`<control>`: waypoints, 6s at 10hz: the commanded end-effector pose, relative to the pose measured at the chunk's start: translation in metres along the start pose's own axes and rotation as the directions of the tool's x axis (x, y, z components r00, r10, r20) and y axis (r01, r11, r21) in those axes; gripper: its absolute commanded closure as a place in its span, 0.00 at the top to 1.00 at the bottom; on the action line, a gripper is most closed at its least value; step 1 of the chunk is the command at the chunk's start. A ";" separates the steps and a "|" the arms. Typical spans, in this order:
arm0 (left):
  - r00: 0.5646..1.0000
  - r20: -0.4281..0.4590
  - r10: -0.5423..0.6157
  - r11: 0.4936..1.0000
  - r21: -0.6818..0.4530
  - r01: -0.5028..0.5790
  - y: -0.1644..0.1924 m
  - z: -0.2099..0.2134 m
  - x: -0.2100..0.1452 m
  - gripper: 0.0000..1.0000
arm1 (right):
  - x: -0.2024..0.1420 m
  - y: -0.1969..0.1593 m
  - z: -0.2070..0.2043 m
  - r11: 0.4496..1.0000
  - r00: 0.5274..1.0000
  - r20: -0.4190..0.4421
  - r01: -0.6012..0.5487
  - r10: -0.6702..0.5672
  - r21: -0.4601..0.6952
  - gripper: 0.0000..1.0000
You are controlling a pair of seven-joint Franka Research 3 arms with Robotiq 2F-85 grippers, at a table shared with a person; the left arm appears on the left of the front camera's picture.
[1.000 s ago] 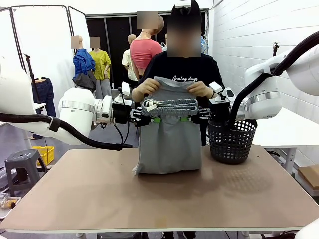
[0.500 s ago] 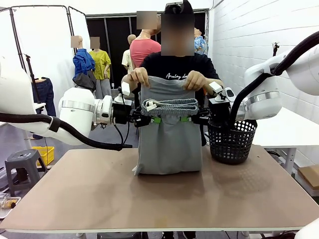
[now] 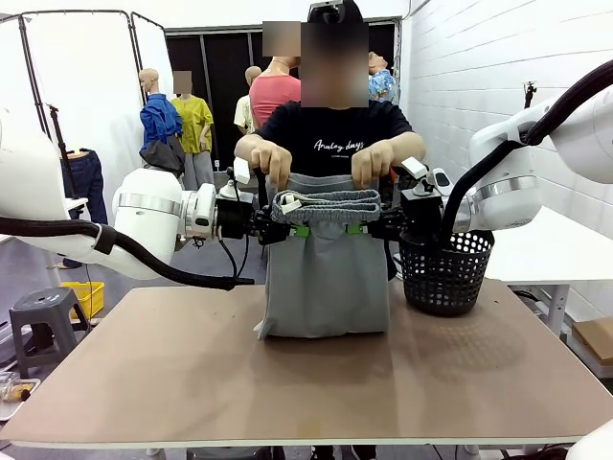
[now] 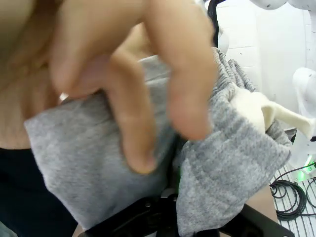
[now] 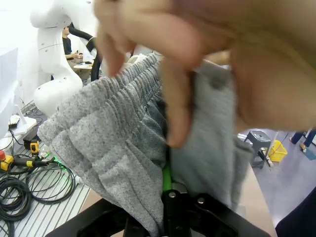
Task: Fold the training pants.
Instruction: Release the ends of the Training pants and then grab the overlapped ends.
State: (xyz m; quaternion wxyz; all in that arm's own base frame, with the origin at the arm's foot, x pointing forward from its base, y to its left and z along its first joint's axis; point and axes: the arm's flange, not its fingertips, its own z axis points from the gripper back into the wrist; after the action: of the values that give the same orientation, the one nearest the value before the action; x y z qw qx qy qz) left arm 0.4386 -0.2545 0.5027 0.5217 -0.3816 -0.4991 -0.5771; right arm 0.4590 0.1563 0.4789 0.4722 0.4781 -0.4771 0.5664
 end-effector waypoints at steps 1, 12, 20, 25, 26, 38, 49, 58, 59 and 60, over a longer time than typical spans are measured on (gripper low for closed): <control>1.000 0.015 -0.014 1.000 0.020 0.013 -0.004 -0.001 0.001 0.00 | 0.001 0.001 0.000 1.000 1.000 0.011 -0.012 0.012 0.009 0.00; 1.000 0.015 -0.014 1.000 0.020 0.013 -0.004 -0.001 0.001 0.00 | 0.001 0.001 0.000 1.000 1.000 0.011 -0.012 0.012 0.009 0.00; 1.000 0.015 -0.014 1.000 0.020 0.013 -0.004 -0.001 0.001 0.00 | 0.001 0.001 0.000 1.000 1.000 0.011 -0.012 0.012 0.009 0.00; 1.000 0.015 -0.014 1.000 0.020 0.013 -0.004 -0.001 0.001 0.00 | 0.001 0.001 0.000 1.000 1.000 0.011 -0.012 0.012 0.009 0.00; 1.000 0.015 -0.014 1.000 0.020 0.013 -0.004 -0.001 0.001 0.00 | 0.001 0.001 0.000 1.000 1.000 0.011 -0.012 0.012 0.009 0.00; 1.000 0.015 -0.014 1.000 0.020 0.013 -0.004 -0.001 0.001 0.00 | 0.001 0.001 0.000 1.000 1.000 0.011 -0.012 0.012 0.009 0.00; 0.999 0.046 0.004 1.000 0.006 -0.004 -0.006 0.001 -0.004 1.00 | 0.000 -0.005 0.004 0.999 0.999 -0.003 0.033 -0.033 0.005 1.00; 1.000 0.014 0.004 0.997 0.079 -0.005 -0.010 0.011 -0.006 1.00 | -0.005 -0.001 0.013 0.997 0.999 -0.043 0.008 -0.011 -0.074 1.00; 1.000 -0.001 0.000 0.994 0.110 0.000 -0.011 0.014 -0.008 1.00 | -0.006 0.000 0.018 0.995 0.999 -0.045 0.007 -0.011 -0.097 1.00; 1.000 -0.010 -0.001 0.991 0.135 0.002 -0.012 0.016 -0.009 1.00 | -0.005 0.001 0.022 0.994 0.999 -0.047 0.002 -0.007 -0.113 1.00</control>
State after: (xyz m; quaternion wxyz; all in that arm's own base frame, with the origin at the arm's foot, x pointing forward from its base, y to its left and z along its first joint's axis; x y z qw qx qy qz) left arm 0.4340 -0.2386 0.4992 0.5454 -0.3611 -0.5129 -0.5560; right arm 0.4672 0.1364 0.4770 0.5045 0.4522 -0.4861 0.5521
